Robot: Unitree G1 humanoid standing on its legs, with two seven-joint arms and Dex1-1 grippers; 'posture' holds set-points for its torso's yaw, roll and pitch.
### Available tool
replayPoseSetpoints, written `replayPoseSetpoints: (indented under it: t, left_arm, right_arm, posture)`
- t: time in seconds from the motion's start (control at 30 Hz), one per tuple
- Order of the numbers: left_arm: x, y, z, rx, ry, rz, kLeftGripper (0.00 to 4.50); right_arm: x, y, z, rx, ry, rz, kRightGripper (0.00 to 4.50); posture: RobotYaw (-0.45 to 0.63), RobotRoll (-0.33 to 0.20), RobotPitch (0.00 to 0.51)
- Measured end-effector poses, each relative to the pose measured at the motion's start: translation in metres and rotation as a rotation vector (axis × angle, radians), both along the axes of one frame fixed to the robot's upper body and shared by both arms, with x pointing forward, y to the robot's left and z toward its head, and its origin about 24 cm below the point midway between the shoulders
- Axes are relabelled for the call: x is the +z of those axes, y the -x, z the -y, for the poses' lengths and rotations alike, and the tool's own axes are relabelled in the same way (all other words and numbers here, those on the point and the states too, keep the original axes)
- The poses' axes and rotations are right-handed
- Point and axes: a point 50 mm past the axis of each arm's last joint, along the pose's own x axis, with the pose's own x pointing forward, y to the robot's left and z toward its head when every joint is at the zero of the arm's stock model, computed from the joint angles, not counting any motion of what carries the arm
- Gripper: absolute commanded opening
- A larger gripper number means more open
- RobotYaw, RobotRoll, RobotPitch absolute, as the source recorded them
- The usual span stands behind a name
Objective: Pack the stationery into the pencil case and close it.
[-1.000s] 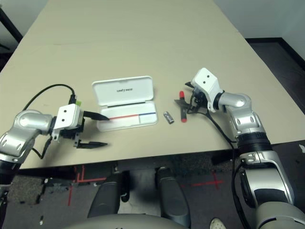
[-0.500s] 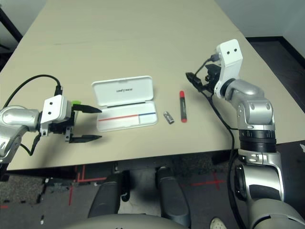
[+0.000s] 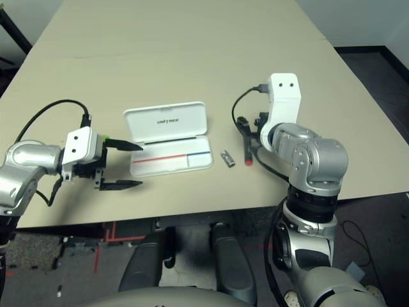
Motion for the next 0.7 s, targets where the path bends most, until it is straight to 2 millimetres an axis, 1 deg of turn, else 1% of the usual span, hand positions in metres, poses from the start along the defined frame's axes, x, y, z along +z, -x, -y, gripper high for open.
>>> replayPoseSetpoints:
  t: [0.07,0.13,0.2,0.67,0.7]
  left_arm:
    - [0.0,0.0,0.0,0.001,0.001,0.002,4.47]
    - [0.0,0.001,0.001,0.0,0.001,0.004,4.47]
    - [0.001,0.002,0.003,-0.005,0.001,0.013,4.47]
    - [0.0,0.003,0.004,0.007,0.003,0.013,4.47]
    - [0.0,0.003,0.004,0.008,0.003,0.013,4.5]
  right_arm:
    - [-0.008,0.003,0.001,0.0,0.013,-0.025,4.5]
    - [-0.009,0.004,-0.001,0.011,0.035,-0.012,4.5]
    - [-0.015,0.006,0.0,0.011,0.041,-0.025,4.5]
    - [-0.02,-0.004,-0.008,0.037,0.069,0.027,4.5]
    - [-0.02,-0.004,-0.009,0.035,0.067,0.028,4.32]
  posture:
    - [-0.03,0.0,0.22]
    - [-0.03,0.0,0.22]
    - [-0.02,0.0,0.22]
    - [-0.01,0.0,0.218]
    - [-0.01,0.0,0.218]
